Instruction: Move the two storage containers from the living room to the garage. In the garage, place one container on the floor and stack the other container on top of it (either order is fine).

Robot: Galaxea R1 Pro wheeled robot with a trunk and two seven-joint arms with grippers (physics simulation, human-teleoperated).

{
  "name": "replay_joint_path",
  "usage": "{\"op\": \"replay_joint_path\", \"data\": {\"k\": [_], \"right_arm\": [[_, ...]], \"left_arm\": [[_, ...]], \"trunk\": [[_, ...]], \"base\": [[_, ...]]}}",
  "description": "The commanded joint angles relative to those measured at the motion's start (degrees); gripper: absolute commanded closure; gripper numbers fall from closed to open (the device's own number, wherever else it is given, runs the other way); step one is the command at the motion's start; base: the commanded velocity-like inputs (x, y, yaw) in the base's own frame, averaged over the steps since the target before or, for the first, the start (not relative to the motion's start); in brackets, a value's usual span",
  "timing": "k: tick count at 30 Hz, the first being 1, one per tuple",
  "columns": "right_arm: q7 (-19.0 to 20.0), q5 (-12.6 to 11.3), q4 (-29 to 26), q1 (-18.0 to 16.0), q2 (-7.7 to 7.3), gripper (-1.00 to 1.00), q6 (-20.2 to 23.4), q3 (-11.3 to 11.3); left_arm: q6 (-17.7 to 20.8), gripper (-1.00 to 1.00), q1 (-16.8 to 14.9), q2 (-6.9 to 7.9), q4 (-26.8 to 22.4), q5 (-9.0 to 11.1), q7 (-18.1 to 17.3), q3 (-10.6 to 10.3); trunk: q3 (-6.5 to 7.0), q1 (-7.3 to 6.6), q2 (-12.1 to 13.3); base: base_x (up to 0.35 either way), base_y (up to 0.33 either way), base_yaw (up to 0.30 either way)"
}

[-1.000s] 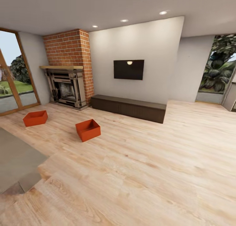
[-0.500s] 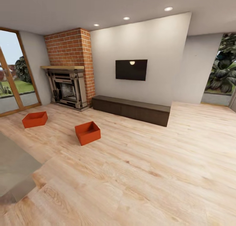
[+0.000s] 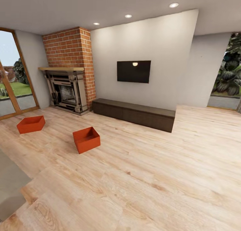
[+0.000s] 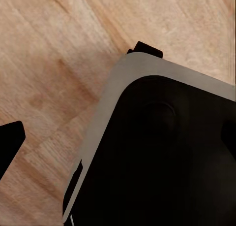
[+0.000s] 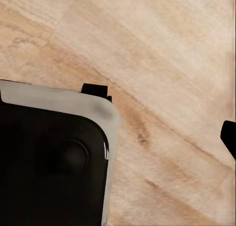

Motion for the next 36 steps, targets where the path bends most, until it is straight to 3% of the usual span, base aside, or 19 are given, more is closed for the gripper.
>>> {"op": "replay_joint_path", "data": {"k": [1, 10, 36], "right_arm": [[0.0, -0.5, 0.2, -0.1, 0.02, -1.0, -0.3, 0.5], [-2.0, -0.5, 0.2, -0.1, 0.0, -1.0, -0.3, 0.5], [-2.1, -0.7, 0.2, -0.1, -0.08, -1.0, -0.2, 0.5]], "left_arm": [[0.3, -1.0, 0.0, -0.02, -0.1, 0.0, 0.0, 0.4], [0.2, -1.0, 0.0, -0.02, -0.1, 0.0, 0.0, 0.4], [0.1, -1.0, 0.0, -0.1, -0.1, 0.1, 0.0, 0.5]], "trunk": [[-0.06, 0.03, 0.0], [-0.06, 0.03, 0.0], [-0.06, 0.03, 0.0]], "base": [[0.324, -0.097, 0.112], [0.324, -0.097, 0.228], [0.324, -0.095, 0.269]]}}
